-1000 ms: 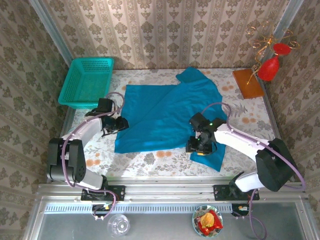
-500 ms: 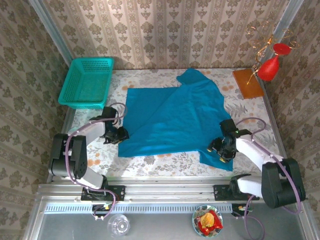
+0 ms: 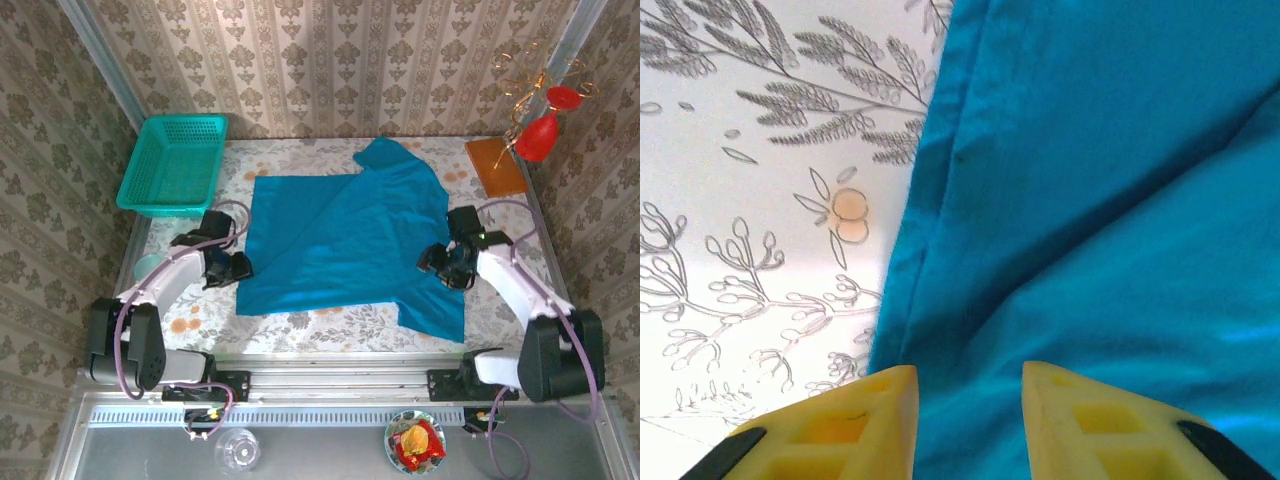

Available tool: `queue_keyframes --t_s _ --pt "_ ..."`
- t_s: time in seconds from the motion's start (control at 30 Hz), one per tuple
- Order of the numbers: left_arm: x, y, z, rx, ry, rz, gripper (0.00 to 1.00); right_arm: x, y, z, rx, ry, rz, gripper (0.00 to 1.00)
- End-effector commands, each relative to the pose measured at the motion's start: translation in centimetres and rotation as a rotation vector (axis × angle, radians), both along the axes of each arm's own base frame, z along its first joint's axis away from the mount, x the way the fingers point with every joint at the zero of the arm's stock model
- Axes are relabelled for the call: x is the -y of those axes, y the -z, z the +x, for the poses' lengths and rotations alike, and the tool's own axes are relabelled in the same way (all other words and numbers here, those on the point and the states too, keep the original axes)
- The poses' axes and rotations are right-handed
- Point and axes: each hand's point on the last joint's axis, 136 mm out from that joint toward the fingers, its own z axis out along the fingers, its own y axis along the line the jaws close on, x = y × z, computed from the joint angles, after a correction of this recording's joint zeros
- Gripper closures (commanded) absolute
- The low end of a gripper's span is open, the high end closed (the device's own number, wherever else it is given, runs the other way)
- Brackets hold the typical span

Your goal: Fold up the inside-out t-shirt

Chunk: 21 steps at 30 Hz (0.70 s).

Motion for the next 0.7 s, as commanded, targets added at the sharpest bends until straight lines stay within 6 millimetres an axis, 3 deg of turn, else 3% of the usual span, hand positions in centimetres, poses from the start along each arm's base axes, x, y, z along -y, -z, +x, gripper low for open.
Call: queue_keyframes --t_s 0.0,0.13,0.23,0.37,0.53,0.67 --pt "0.9 0.6 -1.4 -0.030 0.029 -0.009 0.66 -0.2 0.9 2.4 -0.016 -0.093 0.031 0.35" --pt "3.0 1.8 -1.0 -0.016 0.045 -0.102 0.66 0.7 2.6 4.3 -0.054 -0.065 0.057 0.37" --pt "2.1 3.7 -1.7 -0.081 0.004 -0.059 0.66 2.9 4.2 4.0 -0.097 0.038 0.047 0.36" --pt "0.5 5.8 -3.5 -0.166 -0.057 -0.009 0.65 4.9 6.5 2.1 -0.161 0.196 0.096 0.37" --pt "-0.6 5.8 -5.3 -0.178 -0.107 0.012 0.62 6.1 7.1 -1.2 -0.211 0.304 0.054 0.37" --pt "-0.7 4.2 -4.7 -0.128 -0.101 0.002 0.63 5.6 6.0 -1.9 -0.170 0.332 0.074 0.39"
